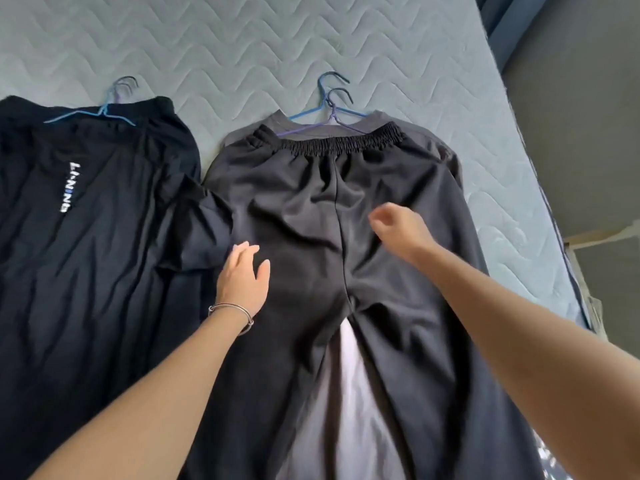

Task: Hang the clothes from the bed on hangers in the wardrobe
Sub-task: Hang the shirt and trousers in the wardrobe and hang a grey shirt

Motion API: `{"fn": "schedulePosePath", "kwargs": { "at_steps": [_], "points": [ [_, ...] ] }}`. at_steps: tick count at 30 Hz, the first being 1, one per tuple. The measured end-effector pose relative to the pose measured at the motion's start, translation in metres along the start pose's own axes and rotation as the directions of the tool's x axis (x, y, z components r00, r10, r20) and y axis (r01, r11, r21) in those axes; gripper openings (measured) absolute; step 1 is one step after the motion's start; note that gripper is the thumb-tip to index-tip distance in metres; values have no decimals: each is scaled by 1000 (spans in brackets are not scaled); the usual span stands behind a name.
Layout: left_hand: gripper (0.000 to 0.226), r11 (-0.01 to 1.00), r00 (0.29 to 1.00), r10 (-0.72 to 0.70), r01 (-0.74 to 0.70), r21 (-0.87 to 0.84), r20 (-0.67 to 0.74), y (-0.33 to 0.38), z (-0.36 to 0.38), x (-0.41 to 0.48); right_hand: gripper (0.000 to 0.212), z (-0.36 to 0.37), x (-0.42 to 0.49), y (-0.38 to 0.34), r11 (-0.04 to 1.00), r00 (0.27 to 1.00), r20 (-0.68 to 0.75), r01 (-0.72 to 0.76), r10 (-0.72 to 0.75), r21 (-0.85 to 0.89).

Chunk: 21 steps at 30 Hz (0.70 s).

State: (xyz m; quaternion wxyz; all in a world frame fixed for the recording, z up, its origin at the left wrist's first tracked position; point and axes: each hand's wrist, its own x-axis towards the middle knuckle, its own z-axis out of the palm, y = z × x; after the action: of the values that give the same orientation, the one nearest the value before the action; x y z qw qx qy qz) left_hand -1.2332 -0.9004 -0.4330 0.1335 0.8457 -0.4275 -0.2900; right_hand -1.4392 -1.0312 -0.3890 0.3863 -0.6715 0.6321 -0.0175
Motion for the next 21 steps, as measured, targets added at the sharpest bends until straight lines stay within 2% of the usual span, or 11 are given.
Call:
{"fn": "schedulePosePath", "kwargs": {
  "at_steps": [5,8,11,14,17,21],
  "points": [
    [52,923,992,111,-81,376,-57,-21,61,64,35,12,114,-31,983,970,-160,177,-184,-57],
    [56,883,966,216,-132,450,-141,-42,81,76,44,15,176,-45,957,949,-189,217,-253,-192],
    [57,855,952,275,-178,486,-135,-48,86,79,49,18,218,-54,952,975,-122,146,-184,-269],
    [58,852,952,273,-174,493,-136,-47,85,80,46,20,235,-62,979,982,-137,105,-130,-177],
    [58,852,961,253,-167,496,-112,-46,85,79,41,16,234,-69,980,959,-202,186,-197,-72],
    [59,847,958,265,-176,502,-109,-47,85,80,38,-4,213,-76,960,944,-215,271,-251,66]
  ]
}}
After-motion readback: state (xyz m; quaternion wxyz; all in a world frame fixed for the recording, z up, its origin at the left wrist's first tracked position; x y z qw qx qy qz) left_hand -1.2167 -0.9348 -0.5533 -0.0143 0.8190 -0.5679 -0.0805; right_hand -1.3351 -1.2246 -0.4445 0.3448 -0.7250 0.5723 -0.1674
